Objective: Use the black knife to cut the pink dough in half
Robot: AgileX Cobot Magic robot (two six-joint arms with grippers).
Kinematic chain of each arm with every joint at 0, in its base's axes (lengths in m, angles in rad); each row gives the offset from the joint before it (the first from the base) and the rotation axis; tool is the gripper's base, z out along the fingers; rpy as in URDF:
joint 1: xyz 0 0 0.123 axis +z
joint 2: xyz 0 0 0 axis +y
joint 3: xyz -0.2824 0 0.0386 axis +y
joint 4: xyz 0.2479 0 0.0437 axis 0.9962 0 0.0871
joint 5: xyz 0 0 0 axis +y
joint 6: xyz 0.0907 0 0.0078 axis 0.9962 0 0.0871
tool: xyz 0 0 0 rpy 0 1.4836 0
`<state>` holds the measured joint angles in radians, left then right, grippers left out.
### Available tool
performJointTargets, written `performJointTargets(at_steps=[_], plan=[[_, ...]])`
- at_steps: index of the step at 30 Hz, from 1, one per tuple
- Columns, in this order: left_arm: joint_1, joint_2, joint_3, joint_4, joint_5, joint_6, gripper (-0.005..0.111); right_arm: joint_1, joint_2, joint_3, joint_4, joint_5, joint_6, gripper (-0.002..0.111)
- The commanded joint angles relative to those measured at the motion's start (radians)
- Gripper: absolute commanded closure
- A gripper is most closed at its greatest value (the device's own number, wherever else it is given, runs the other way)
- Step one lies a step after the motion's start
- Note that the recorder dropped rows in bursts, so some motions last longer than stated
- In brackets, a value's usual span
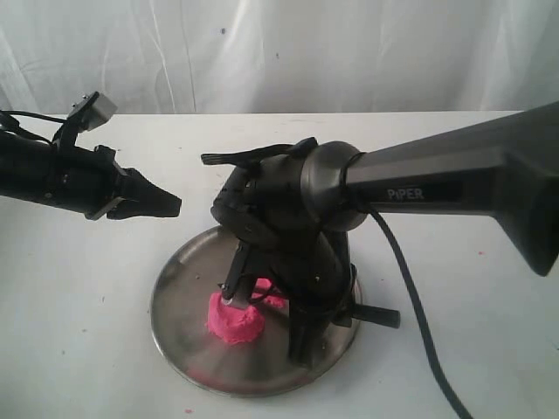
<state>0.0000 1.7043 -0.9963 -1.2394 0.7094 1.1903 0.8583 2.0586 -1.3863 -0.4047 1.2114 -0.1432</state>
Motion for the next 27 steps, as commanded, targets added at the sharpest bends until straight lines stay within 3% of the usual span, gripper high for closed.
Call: performJointTargets(at_steps=[1,14,27], plan=[[-0.002,-0.007,0.008,-0.015,0.017,-0.003,0.107,-0.005,-0.012,-0.008,-0.044,0.01,0.033,0.108],[-0.002,-0.007,0.008,-0.015,0.017,-0.005,0.107,-0.015,-0.012,-0.008,-0.053,0.01,0.07,0.108],[-0.002,-0.007,0.008,-0.015,0.015,-0.005,0.107,-0.015,-0.026,-0.008,0.137,0.01,0.003,0.108]])
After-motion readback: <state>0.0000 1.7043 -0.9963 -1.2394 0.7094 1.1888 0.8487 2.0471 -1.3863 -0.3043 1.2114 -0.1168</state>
